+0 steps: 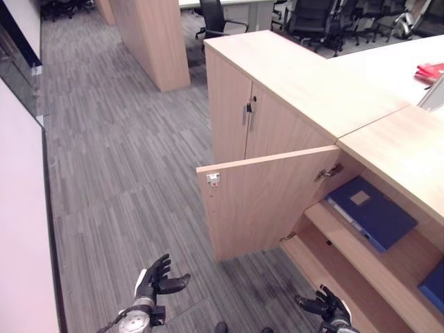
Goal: Put the empty folder in the office cabinet
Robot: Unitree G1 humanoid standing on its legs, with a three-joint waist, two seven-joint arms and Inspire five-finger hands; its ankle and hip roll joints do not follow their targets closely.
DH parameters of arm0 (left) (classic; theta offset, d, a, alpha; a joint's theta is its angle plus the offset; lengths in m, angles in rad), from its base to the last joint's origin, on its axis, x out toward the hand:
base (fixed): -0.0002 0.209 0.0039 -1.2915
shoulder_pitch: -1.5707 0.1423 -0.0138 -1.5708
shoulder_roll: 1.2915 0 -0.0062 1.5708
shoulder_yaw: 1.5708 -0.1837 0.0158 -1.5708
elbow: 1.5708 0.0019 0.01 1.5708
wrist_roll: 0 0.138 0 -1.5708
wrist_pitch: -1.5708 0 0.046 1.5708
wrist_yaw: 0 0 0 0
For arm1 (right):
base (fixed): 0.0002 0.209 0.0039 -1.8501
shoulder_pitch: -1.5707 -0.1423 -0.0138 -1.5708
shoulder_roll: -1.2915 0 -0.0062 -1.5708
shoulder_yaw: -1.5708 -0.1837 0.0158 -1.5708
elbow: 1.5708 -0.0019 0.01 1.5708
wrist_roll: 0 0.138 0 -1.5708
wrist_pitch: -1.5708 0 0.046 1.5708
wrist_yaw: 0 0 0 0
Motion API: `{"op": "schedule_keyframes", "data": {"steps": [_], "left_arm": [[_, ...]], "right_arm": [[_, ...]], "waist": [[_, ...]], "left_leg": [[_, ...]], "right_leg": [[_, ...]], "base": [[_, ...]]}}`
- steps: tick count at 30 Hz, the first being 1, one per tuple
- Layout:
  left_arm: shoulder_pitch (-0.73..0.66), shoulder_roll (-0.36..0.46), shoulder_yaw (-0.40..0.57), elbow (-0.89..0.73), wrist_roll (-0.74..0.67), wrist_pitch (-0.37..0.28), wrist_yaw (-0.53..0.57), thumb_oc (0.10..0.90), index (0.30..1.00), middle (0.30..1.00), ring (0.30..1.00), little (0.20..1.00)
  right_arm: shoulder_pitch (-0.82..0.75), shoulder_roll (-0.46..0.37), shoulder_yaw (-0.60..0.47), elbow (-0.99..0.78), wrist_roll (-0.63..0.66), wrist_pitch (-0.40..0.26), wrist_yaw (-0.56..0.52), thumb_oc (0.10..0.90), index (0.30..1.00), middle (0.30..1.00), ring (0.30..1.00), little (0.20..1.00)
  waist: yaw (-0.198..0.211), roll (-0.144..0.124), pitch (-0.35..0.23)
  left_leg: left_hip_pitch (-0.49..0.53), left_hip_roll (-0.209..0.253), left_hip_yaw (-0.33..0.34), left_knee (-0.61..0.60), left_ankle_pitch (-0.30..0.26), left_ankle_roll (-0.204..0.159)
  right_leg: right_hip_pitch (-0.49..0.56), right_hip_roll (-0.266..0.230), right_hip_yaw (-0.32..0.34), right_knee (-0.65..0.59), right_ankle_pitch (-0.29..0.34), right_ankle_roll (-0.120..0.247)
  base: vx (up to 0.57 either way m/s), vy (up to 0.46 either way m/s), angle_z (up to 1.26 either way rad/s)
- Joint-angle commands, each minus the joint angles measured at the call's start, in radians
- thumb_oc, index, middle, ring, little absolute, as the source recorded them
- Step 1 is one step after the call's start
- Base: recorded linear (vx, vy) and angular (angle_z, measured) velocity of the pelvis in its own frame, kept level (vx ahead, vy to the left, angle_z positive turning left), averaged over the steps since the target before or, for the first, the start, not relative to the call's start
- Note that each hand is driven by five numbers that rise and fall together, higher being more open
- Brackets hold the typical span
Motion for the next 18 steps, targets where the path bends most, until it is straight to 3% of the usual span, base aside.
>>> {"op": "schedule_keyframes", "data": {"steps": [1, 6, 10, 18], "left_arm": [[-0.139, 0.06, 0.034, 0.017, -0.039, -0.101, 0.036, 0.8, 0.9, 0.9, 0.9, 0.9], [-0.236, 0.101, 0.053, 0.055, -0.078, -0.105, 0.068, 0.8, 0.9, 0.9, 0.9, 0.9], [-0.415, 0.189, 0.045, 0.085, -0.138, -0.114, 0.09, 0.8, 0.9, 0.9, 0.9, 0.9], [-0.559, 0.178, -0.041, 0.052, -0.156, -0.118, 0.084, 0.8, 0.9, 0.9, 0.9, 0.9]], "right_arm": [[-0.032, -0.054, 0.003, -0.033, -0.014, -0.057, 0.009, 0.8, 0.9, 0.9, 0.9, 0.9], [-0.021, -0.058, 0.024, -0.037, -0.021, -0.056, 0.015, 0.8, 0.9, 0.9, 0.9, 0.9], [-0.011, -0.066, 0.048, -0.022, -0.024, -0.051, 0.028, 0.8, 0.9, 0.9, 0.9, 0.9], [-0.034, -0.06, 0.029, 0.051, 0.012, -0.044, 0.019, 0.8, 0.9, 0.9, 0.9, 0.9]], "waist": [[-0.012, 0.024, -0.038], [-0.037, 0.029, -0.049], [-0.078, 0.035, -0.061], [-0.106, 0.036, -0.063]], "left_leg": [[0.041, 0.02, 0.031, -0.003, -0.112, -0.053], [0.05, 0.023, 0.047, -0.003, -0.116, -0.057], [0.054, 0.028, 0.071, -0.003, -0.118, -0.06], [0.055, 0.03, 0.092, -0.003, -0.121, -0.058]], "right_leg": [[0.007, -0.021, 0.02, 0.044, -0.099, 0.061], [0.009, -0.02, 0.033, 0.039, -0.094, 0.063], [0.001, -0.02, 0.057, 0.041, -0.084, 0.068], [-0.014, -0.02, 0.08, 0.055, -0.081, 0.074]], "base": [[0.01, -0.011, -0.19], [0.0, -0.009, -0.15], [0.0, -0.009, -0.18], [0.0, 0.004, -0.14]]}}
